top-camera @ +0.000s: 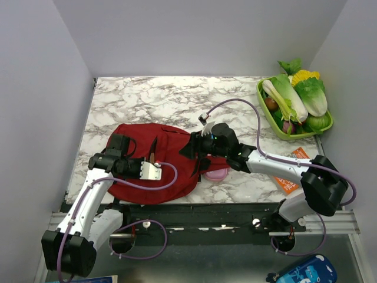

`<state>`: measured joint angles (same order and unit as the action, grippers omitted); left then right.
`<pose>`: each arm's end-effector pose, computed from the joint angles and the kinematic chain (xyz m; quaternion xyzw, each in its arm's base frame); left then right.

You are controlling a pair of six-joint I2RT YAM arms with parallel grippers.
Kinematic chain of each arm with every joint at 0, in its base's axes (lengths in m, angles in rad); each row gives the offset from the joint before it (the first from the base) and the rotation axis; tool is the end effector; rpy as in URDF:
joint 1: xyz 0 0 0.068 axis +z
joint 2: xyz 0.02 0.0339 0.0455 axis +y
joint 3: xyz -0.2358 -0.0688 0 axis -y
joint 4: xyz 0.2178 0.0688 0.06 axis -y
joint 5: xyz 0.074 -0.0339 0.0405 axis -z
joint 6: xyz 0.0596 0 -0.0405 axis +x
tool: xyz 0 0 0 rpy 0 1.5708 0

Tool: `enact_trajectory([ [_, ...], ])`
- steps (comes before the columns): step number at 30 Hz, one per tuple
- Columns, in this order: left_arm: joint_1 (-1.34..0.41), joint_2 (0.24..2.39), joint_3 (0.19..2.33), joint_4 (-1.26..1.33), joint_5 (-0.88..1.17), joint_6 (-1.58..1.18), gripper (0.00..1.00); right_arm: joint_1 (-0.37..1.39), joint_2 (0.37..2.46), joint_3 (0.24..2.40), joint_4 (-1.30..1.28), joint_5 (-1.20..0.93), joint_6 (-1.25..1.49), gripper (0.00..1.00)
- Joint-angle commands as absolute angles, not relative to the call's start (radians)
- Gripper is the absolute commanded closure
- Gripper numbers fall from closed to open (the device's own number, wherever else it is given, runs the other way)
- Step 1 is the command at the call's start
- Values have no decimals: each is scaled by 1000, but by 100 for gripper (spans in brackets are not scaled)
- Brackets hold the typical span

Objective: Pack the student bag
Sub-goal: Zip the student bag at the center of the board.

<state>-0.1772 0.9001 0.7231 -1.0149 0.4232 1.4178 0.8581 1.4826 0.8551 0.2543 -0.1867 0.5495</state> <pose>0.1393 -0.0498 0.1997 0.7148 0.6424 -0.0608 0.2697 0.2102 0.2601 0.2207 -0.1783 0.8046 0.4219 0.3780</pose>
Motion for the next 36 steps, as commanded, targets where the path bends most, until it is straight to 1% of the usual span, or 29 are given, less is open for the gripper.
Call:
enact_trajectory([
  [1, -181, 913, 713, -976, 399, 1448, 73, 865, 1453, 856, 285, -212, 549, 38],
  [3, -181, 922, 719, -953, 402, 1434, 83, 865, 1448, 859, 284, -215, 546, 38],
  [5, -181, 928, 741, -911, 425, 1370, 98, 868, 1434, 851, 285, -218, 531, 38],
  [6, -181, 931, 747, -899, 431, 1346, 99, 868, 1428, 838, 290, -219, 531, 37],
  [9, -181, 939, 772, -905, 451, 1336, 99, 880, 1404, 822, 285, -219, 526, 37],
  [14, -181, 966, 795, -937, 428, 1341, 100, 910, 1385, 833, 246, -196, 489, 37],
  [18, -181, 1012, 888, -957, 509, 1227, 100, 966, 1367, 839, 226, -178, 456, 37],
  [19, -181, 1023, 937, -957, 531, 1153, 100, 972, 1355, 835, 219, -172, 457, 37],
  [22, -181, 1068, 1035, -954, 587, 992, 100, 985, 1324, 792, 245, -187, 475, 30],
  [23, -183, 1078, 1055, -971, 601, 962, 100, 991, 1307, 779, 250, -190, 474, 25],
  [24, -183, 1097, 1072, -979, 617, 933, 100, 1011, 1302, 770, 249, -187, 471, 24],
  [28, -204, 1098, 1074, -1002, 653, 890, 100, 1051, 1350, 830, 200, -199, 445, 22],
  [31, -242, 1071, 1043, -950, 629, 841, 100, 1068, 1397, 908, 155, -202, 420, 22],
  [36, -345, 1089, 1075, -879, 626, 712, 100, 1083, 1407, 959, 98, -129, 391, 22],
])
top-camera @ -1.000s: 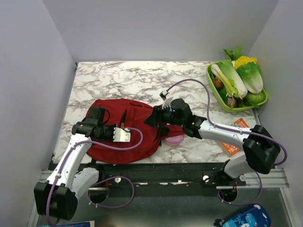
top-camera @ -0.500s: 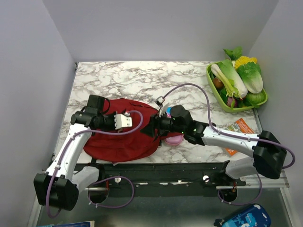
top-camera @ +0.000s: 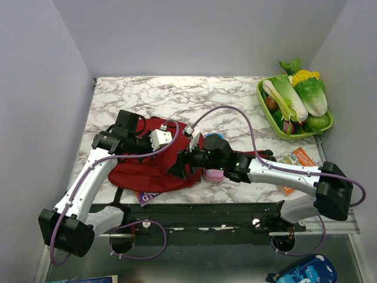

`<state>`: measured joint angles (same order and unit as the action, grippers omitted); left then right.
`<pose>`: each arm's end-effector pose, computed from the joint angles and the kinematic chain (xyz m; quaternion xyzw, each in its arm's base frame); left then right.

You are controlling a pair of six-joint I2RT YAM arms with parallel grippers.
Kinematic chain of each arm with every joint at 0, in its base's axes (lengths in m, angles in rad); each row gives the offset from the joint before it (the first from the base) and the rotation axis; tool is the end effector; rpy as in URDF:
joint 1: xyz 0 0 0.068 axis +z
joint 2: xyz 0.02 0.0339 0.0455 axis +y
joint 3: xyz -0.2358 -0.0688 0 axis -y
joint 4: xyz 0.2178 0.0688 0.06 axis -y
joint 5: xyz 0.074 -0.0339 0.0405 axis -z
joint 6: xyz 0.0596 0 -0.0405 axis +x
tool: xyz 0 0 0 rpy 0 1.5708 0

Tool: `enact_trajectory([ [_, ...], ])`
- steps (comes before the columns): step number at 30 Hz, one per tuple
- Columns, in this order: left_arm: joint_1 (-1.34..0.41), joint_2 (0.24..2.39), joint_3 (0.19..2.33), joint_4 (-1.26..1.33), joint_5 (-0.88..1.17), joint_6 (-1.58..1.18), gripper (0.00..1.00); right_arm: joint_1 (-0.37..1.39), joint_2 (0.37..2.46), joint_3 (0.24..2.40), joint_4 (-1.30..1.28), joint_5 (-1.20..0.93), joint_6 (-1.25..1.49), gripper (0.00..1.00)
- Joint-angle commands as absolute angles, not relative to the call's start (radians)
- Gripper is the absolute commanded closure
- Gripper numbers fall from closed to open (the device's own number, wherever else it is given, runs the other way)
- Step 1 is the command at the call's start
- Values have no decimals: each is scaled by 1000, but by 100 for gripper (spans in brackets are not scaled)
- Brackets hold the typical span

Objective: Pack the student bag
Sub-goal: Zip the student bag at the center of the board.

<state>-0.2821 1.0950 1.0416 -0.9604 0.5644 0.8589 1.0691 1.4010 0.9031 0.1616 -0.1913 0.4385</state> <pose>0.1817 -0.0859 0.2658 0.5631 0.7359 -0.1816 0.3293 0.1465 0.2906 0.2509 -0.3043 0.7546 0.4511 0.3668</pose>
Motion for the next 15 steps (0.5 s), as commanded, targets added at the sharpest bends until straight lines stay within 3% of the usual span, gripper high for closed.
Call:
enact_trajectory([
  [1, -353, 1100, 1097, -871, 627, 694, 100, 1086, 1408, 959, 91, -114, 387, 22],
  [10, -379, 1180, 1270, -779, 569, 566, 100, 1109, 1355, 922, 51, 75, 339, 25],
  [15, -382, 1180, 1243, -779, 598, 540, 100, 1109, 1380, 956, 32, 121, 330, 24],
])
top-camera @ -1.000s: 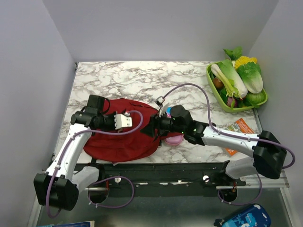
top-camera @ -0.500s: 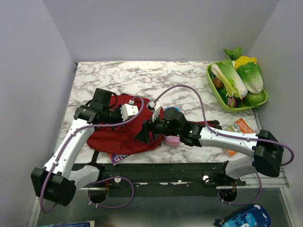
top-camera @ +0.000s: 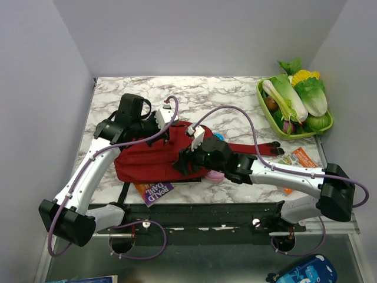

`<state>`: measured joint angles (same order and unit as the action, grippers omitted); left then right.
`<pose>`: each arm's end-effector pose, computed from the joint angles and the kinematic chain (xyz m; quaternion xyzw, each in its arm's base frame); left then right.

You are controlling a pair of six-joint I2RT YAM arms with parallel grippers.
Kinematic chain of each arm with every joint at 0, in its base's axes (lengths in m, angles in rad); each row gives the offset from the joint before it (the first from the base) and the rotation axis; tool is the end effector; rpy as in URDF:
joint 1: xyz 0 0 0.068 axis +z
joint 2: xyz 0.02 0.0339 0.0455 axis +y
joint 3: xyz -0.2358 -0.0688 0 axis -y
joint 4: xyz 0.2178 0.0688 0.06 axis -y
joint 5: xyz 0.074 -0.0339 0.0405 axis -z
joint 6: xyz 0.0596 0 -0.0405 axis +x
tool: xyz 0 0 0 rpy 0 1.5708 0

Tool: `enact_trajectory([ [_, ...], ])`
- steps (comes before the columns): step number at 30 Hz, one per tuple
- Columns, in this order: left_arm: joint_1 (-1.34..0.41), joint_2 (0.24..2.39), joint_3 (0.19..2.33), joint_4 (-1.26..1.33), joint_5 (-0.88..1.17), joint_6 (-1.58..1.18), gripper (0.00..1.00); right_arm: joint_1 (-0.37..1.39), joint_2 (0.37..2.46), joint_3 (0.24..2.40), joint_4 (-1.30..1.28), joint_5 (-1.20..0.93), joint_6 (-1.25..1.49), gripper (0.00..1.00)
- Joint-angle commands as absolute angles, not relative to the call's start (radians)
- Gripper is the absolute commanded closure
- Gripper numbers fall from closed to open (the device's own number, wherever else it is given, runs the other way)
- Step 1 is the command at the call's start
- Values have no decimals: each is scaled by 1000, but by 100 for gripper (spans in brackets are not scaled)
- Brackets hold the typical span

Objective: Pack the student bag
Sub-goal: Zip the student bag at the center of the board.

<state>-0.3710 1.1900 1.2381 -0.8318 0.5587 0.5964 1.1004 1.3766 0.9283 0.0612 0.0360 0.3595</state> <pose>0.2078 -0.1147 0.3149 0.5065 0.7367 -0.2116 0.3949 0.1472 0.2847 0.2541 -0.2910 0.7771 0.3608 0.4256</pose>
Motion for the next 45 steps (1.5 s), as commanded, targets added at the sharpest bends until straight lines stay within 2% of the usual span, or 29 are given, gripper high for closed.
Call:
enact_trajectory([
  [1, -383, 1175, 1220, -784, 601, 538, 100, 1109, 1390, 966, 32, 123, 345, 24],
  [12, -388, 1104, 1137, -785, 627, 525, 100, 1109, 1561, 1068, 63, 109, 359, 25],
  [20, -388, 1109, 1118, -778, 630, 526, 100, 1109, 1615, 1062, 60, 139, 359, 27],
  [26, -390, 1101, 1115, -784, 634, 525, 100, 1109, 1611, 968, 208, 219, 360, 40],
  [29, -390, 1103, 1108, -796, 634, 523, 100, 1112, 1615, 947, 259, 204, 356, 56],
  [30, -390, 1100, 1103, -801, 630, 528, 100, 1114, 1617, 942, 265, 184, 353, 68],
  [32, -390, 1097, 1080, -802, 618, 545, 100, 1124, 1609, 930, 281, 169, 334, 80],
  [33, -390, 1091, 1069, -801, 609, 554, 100, 1129, 1606, 920, 281, 163, 327, 91],
  [35, -390, 1092, 1034, -789, 575, 575, 100, 1150, 1592, 910, 272, 166, 292, 99],
  [40, -388, 1127, 986, -744, 480, 600, 100, 1209, 1578, 874, 227, 213, 216, 99],
  [45, -388, 1199, 1029, -680, 410, 591, 100, 1253, 1583, 847, 207, 253, 193, 99],
])
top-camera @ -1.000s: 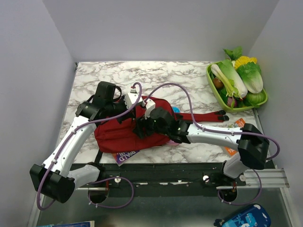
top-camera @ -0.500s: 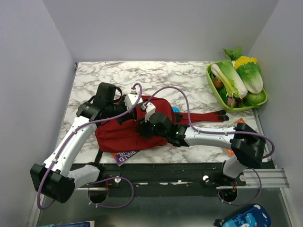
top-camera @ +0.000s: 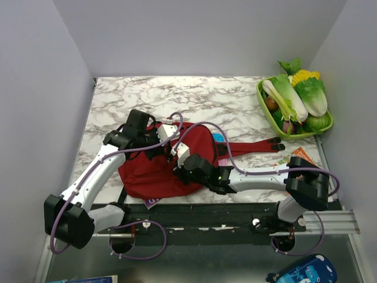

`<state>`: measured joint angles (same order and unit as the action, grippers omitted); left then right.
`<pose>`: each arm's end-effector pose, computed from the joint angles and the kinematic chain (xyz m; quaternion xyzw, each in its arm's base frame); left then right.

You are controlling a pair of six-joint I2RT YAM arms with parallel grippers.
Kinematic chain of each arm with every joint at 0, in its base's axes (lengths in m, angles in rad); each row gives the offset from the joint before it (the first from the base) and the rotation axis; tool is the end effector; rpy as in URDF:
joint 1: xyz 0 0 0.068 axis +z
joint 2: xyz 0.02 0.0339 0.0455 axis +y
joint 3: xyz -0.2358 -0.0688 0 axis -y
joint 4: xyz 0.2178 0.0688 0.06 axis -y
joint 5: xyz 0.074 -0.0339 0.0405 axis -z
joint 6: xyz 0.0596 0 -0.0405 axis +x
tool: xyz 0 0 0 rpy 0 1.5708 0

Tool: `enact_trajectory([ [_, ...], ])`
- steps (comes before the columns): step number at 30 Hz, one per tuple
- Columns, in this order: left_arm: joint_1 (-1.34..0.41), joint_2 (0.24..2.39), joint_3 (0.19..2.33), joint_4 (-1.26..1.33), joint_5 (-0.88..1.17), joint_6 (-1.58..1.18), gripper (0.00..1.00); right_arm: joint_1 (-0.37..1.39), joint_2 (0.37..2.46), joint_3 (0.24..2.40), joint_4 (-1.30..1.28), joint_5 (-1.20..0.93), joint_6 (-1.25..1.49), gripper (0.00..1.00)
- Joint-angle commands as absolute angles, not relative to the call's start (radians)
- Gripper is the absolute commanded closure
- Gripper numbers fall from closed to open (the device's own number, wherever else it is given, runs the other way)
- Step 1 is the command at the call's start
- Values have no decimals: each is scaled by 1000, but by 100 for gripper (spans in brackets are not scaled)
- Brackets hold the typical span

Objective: Pack the student bag
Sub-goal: Zip the student bag at the center of the board.

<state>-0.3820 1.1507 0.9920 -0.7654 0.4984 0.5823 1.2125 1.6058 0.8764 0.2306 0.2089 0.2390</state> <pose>0.1977 -0.1101 0.2528 0.4955 0.7778 -0.2019 0.3298 0.1332 0.3204 0.1855 -0.3529 0.7807 0.2701 0.4394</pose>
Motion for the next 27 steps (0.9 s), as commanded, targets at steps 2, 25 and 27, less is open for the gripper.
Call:
enact_trajectory([
  [2, -388, 1224, 1061, -669, 399, 592, 100, 1269, 1589, 841, 204, 264, 189, 99],
  [25, -301, 1374, 1255, -554, 327, 595, 100, 1328, 1517, 718, 219, 316, 204, 99],
  [27, -299, 1390, 1244, -543, 304, 604, 100, 1336, 1493, 701, 233, 316, 192, 99],
])
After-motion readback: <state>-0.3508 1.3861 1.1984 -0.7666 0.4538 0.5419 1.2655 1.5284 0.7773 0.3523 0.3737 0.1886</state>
